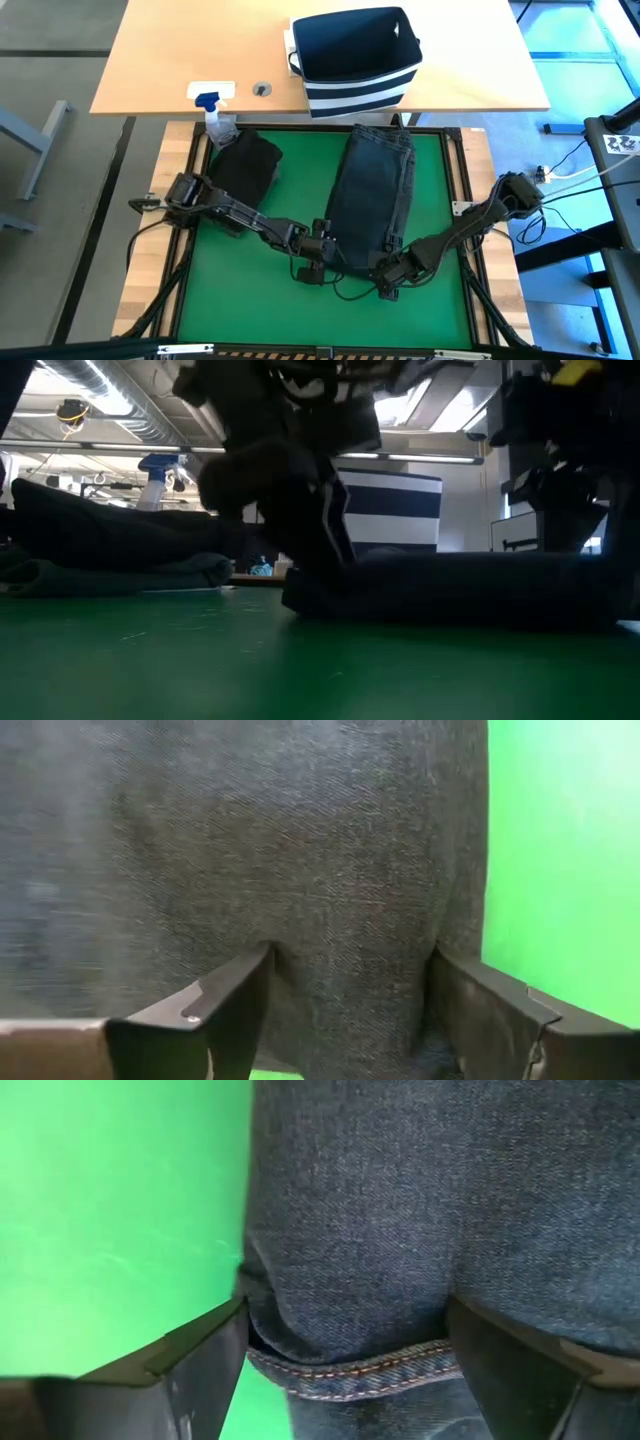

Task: Fold Laundry from Bin
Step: Fold the blue pants

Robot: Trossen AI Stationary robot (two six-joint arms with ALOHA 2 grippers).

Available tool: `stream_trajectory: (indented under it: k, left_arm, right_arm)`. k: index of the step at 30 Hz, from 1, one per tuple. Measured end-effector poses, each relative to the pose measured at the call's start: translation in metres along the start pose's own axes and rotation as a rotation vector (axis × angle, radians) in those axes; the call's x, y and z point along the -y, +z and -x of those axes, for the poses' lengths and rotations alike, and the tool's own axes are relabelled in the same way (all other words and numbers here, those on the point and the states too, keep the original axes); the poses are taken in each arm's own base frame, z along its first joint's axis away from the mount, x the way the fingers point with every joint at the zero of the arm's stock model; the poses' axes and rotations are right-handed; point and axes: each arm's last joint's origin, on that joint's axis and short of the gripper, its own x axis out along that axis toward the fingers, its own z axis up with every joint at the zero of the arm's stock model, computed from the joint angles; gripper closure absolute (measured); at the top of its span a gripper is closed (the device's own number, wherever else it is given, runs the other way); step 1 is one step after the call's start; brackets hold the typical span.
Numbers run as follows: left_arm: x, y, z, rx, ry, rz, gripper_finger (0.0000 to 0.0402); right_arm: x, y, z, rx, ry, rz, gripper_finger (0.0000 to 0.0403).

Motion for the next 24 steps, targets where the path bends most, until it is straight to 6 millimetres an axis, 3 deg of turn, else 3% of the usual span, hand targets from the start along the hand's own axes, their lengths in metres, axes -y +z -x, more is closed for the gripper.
stream_trajectory:
  k: [7, 13, 16, 21, 24]
  left_arm:
    - [0.007, -0.009, -0.02, -0.05, -0.022, -0.016, 0.0151]
    - [0.011, -0.014, -0.03, -0.076, -0.03, -0.024, 0.0223]
    - [0.012, -0.014, -0.032, -0.071, -0.034, -0.024, 0.0279]
    - [0.012, -0.014, -0.033, -0.064, -0.052, -0.004, 0.038]
    - [0.013, -0.013, -0.03, -0.065, -0.089, 0.041, 0.0389]
  right_arm:
    - [-0.003, -0.002, -0.027, -0.043, -0.085, 0.064, 0.0068]
    - [-0.004, -0.005, -0.042, -0.08, -0.121, 0.051, 0.009]
    - [-0.003, -0.005, -0.042, -0.062, -0.146, 0.052, 0.0143]
    - [-0.001, -0.005, -0.044, -0.041, -0.186, 0.055, 0.0283]
    - [-0.002, -0.005, -0.043, -0.048, -0.187, 0.057, 0.0366]
